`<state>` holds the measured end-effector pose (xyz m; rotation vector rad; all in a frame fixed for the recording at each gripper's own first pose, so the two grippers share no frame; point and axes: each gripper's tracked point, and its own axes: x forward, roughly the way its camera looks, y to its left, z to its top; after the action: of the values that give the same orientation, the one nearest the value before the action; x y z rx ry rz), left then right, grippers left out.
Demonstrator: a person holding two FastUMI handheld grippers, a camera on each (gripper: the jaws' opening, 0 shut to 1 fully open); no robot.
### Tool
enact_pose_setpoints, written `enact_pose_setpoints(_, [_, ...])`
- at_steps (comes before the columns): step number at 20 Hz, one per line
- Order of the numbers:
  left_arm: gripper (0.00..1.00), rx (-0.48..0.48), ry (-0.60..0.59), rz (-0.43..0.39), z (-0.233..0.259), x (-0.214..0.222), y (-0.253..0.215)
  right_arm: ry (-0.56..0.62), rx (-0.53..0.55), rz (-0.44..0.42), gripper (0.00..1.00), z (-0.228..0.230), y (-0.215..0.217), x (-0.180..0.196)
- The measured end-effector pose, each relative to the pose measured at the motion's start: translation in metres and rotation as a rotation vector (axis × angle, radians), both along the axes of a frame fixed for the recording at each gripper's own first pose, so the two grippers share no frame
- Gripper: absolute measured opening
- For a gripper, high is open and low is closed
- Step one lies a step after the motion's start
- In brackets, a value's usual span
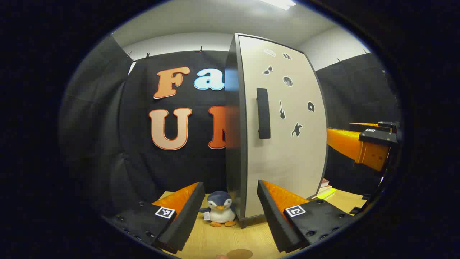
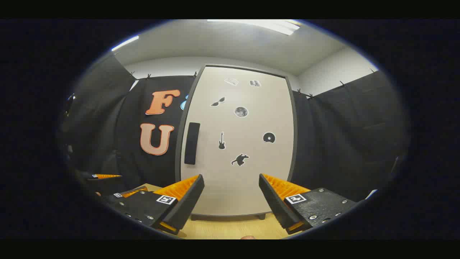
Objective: Open the cabinet door with the right hand, grasp the bottle in the cabinet with the left hand and place it on the coaster, then close the cabinet door with the right hand.
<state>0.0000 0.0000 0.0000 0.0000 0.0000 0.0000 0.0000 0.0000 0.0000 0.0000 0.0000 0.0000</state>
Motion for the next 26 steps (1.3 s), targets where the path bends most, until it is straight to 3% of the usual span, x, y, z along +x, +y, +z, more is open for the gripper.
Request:
enact_pose_setpoints(11, [0.95,-0.032,0.044,0.003,-0.006,-0.002,-0.004,0.039,0.036,0.047,0.95,-0.013,-0.003,0.009])
enact_pose_setpoints(19, [0.96,-0.019,0.036,0.007,0.0,0.018,-0.011,0.048,-0.045,0.05,0.95,-0.027,-0.008,0.028])
enact_pose_setpoints(26, [0.96,-0.016,0.021,0.032,0.007,0.023,0.0,0.048,-0.023,0.093,0.95,-0.03,0.012,0.047])
